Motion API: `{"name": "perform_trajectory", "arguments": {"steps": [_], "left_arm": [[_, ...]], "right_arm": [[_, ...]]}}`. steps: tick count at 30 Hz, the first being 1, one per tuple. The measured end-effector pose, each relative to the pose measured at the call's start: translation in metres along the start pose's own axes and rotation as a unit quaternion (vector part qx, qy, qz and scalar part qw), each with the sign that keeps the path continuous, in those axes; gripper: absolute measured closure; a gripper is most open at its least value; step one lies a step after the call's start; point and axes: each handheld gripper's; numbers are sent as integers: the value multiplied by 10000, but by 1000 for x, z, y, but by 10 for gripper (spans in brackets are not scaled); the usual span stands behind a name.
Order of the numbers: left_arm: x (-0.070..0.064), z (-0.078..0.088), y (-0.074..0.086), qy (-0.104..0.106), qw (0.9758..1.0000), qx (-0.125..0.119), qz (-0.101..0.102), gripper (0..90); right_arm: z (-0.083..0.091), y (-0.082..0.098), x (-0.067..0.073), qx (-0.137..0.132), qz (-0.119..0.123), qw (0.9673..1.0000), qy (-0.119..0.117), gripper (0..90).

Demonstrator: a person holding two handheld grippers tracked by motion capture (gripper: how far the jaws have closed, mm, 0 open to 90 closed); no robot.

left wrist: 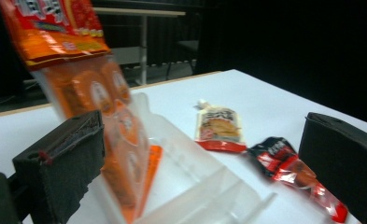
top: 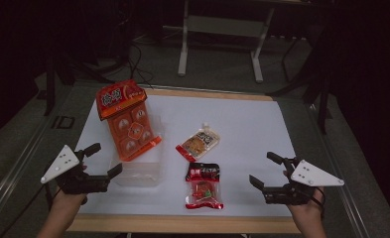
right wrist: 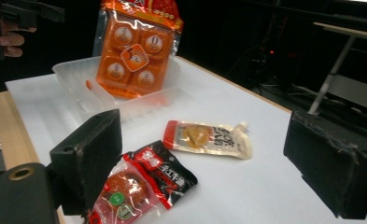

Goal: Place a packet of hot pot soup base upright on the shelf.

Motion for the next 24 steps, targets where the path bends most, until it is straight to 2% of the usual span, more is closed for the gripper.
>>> {"name": "perform_trajectory", "arguments": {"steps": [2, 8, 11, 15, 19, 20, 24], "left_arm": [[-7, 1, 2, 76, 10000, 40, -47, 13], [-30, -1, 10, 334, 9993, 21, -177, 13], [-39, -4, 14, 509, 9986, -31, -148, 13], [-52, -9, 18, 672, 9971, -44, -342, 13], [-62, -15, 23, 938, 9952, -13, -265, 14], [-63, -16, 25, 961, 9950, 15, -254, 13], [-69, -22, 31, 1091, 9937, 163, -205, 13]], "right_arm": [[-3, 0, 0, -19, -4, 10000, -63, 114], [-17, -1, 3, 362, -58, 9993, -81, 114], [-25, -1, 5, 311, -19, 9993, -189, 105], [-40, -1, 5, 397, -46, 9989, -235, 106], [-57, 1, 4, 492, -94, 9975, -502, 110], [-62, 3, 4, 528, -94, 9971, -536, 133], [-78, 7, 3, 655, -78, 9954, -689, 134]]}}
Point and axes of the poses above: each handheld gripper's, and its own axes: z roughly backward along the jaws, y roughly out of its underside, x roughly to its left, and after that the axes turned 3 degrees about x, right-handed
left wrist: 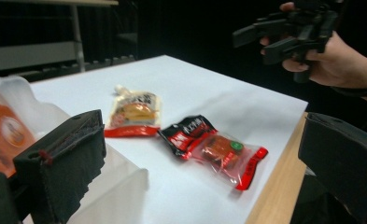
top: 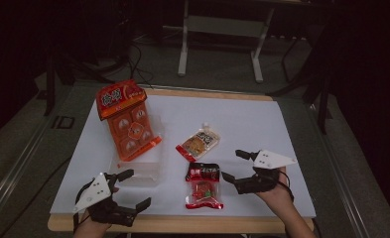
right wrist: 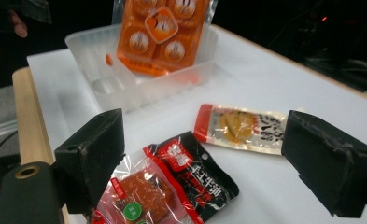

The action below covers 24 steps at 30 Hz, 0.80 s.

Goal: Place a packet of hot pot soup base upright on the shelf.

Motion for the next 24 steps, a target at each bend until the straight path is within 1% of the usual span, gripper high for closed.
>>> {"name": "perform_trajectory", "arguments": {"steps": [1, 3, 5, 6, 7, 8, 10, 13, 14, 16, 19, 20, 22, 24], "left_arm": [[-1, -1, 1, 12, 10000, 47, -10, 13], [-3, -3, 3, 0, 10000, 72, -17, 13], [-6, -5, 5, -25, 9999, 86, -89, 13], [-6, -6, 6, -20, 9999, 85, -82, 13], [-7, -7, 7, 26, 9999, 91, -47, 13], [-8, -8, 7, 48, 9999, 105, -63, 13], [-10, -10, 9, 32, 9998, 158, -102, 13], [-11, -12, 10, 77, 9998, 180, -105, 13], [-11, -13, 10, 83, 9997, 179, -107, 13], [-11, -13, 10, 66, 9997, 221, -117, 13], [-10, -13, 12, 59, 9997, 228, -47, 13], [-10, -13, 13, 57, 9997, 235, -50, 13], [-10, -14, 14, 61, 9997, 239, -25, 13], [-11, -15, 14, 53, 9996, 269, -84, 13]], "right_arm": [[-3, 1, -1, 39, 16, 10000, -10, 134], [-11, 3, -3, 107, -1, 9999, -50, 142], [-19, 6, -6, 199, -29, 9998, -69, 148], [-23, 7, -8, 243, -58, 9997, -82, 154], [-26, 8, -9, 275, -62, 9996, -74, 154], [-30, 10, -11, 323, -80, 9994, -101, 155], [-37, 13, -13, 395, -81, 9991, -109, 166], [-47, 17, -15, 520, -87, 9985, -140, 169], [-51, 19, -16, 600, -79, 9981, -132, 173], [-57, 22, -17, 662, -87, 9976, -164, 175], [-66, 26, -19, 784, -81, 9968, -153, 176], [-69, 28, -20, 858, -86, 9962, -151, 191], [-75, 31, -21, 935, -81, 9955, -139, 193], [-80, 34, -23, 1016, -88, 9947, -132, 193]]}}
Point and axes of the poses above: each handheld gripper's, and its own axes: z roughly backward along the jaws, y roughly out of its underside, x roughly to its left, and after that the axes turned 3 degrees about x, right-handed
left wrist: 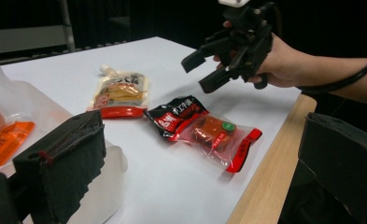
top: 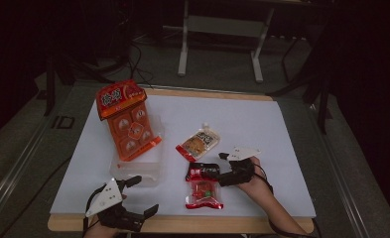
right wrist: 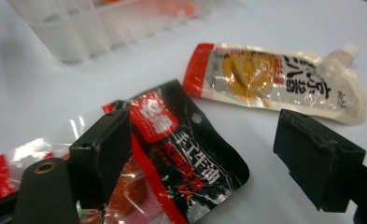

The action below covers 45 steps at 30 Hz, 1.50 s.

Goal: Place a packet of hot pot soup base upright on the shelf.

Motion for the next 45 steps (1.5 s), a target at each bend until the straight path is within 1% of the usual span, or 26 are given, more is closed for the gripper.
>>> {"name": "perform_trajectory", "arguments": {"steps": [2, 7, 8, 11, 14, 18, 21, 23, 24, 27, 29, 31, 33, 36, 38, 42, 44, 45], "left_arm": [[-1, 0, 0, 5, 10000, 12, -25, 13], [0, -2, 0, 43, 10000, 32, -7, 13], [-1, -2, 0, 49, 10000, 37, -2, 13], [-1, -3, 1, 60, 10000, 39, -15, 13], [0, -3, 1, 74, 10000, 34, 16, 13], [0, -4, 1, 69, 10000, 45, 27, 13], [0, -4, 2, 69, 10000, 66, 19, 13], [0, -4, 2, 75, 9999, 72, 23, 13], [0, -5, 2, 70, 9999, 70, 16, 13], [0, -5, 2, 66, 9999, 82, 9, 13], [0, -5, 2, 44, 9999, 90, -21, 13], [0, -5, 3, 45, 9999, 106, -26, 13], [0, -6, 3, 49, 9999, 126, -3, 13], [0, -7, 4, 55, 9999, 137, -14, 13], [-1, -7, 4, 52, 9999, 156, -34, 13], [0, -8, 4, 61, 9998, 180, -18, 13], [-1, -8, 4, 46, 9998, 190, -37, 13], [-1, -8, 4, 46, 9998, 184, -37, 13]], "right_arm": [[-5, 2, -2, 89, -30, 10000, 12, 193], [-14, 6, -5, 271, -31, 9996, 57, 193], [-17, 8, -7, 341, -41, 9994, 78, 192], [-20, 11, -9, 441, -87, 9989, 106, 193], [-23, 13, -11, 520, -122, 9985, 114, 192], [-28, 15, -10, 653, -102, 9977, 122, 193], [-31, 16, -11, 697, -121, 9974, 91, 187], [-33, 17, -10, 752, -82, 9971, 95, 180], [-35, 17, -9, 790, -115, 9968, 74, 179], [-35, 17, -6, 802, -14, 9967, 127, 189], [-34, 16, -2, 787, 188, 9965, 205, 222], [-33, 13, 2, 821, 395, 9956, 221, 286], [-32, 12, 5, 871, 482, 9949, 188, 367], [-32, 11, 6, 932, 417, 9948, 67, 432], [-32, 11, 6, 947, 343, 9949, -64, 525], [-32, 8, 12, 1079, 371, 9932, -226, 743], [-33, 7, 15, 1138, 356, 9924, -303, 797], [-34, 6, 16, 1154, 377, 9921, -302, 808]]}}
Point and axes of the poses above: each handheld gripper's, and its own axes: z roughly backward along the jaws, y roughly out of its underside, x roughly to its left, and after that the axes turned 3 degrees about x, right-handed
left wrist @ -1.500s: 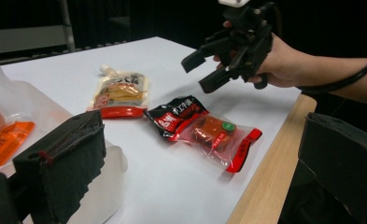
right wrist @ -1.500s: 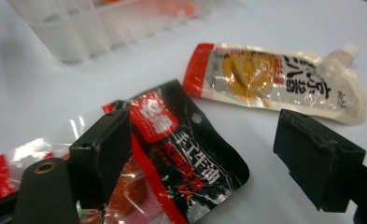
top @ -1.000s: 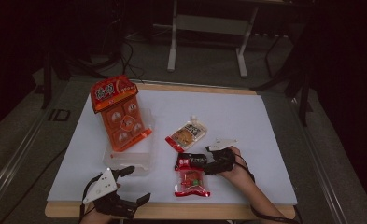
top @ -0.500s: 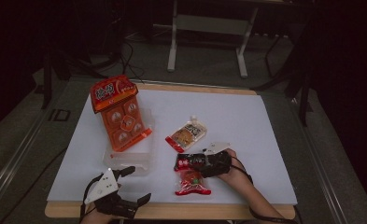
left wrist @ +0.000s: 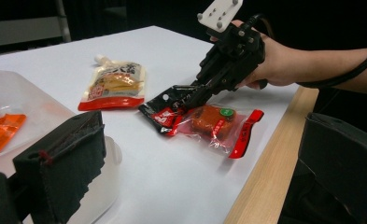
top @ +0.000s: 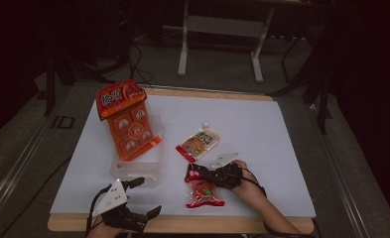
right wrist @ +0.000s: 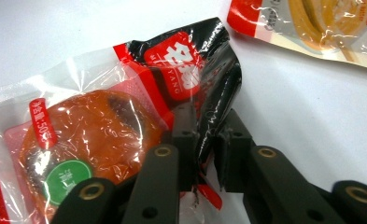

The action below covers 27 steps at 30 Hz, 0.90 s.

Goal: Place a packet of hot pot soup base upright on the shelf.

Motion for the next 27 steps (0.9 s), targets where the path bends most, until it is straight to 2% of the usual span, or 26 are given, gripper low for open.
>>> {"name": "perform_trajectory", "arguments": {"steps": [5, 8, 11, 17, 27], "left_arm": [[0, 0, 0, 8, 10000, -4, 20, 14], [1, 0, 0, 33, 9999, 76, 76, 13], [2, 1, 0, 47, 9999, 70, 125, 14], [3, 3, -3, 20, 9999, 15, 120, 14], [1, 0, -6, 39, 10000, 45, 13, 15]], "right_arm": [[1, -2, -1, 22, -190, 9998, -64, 858], [5, -4, -1, -58, -278, 9995, -99, 870], [15, -7, -2, -264, -338, 9989, -196, 876], [33, -15, 6, -548, -229, 9980, -225, 881], [53, -19, 17, -844, -80, 9959, -325, 884]]}}
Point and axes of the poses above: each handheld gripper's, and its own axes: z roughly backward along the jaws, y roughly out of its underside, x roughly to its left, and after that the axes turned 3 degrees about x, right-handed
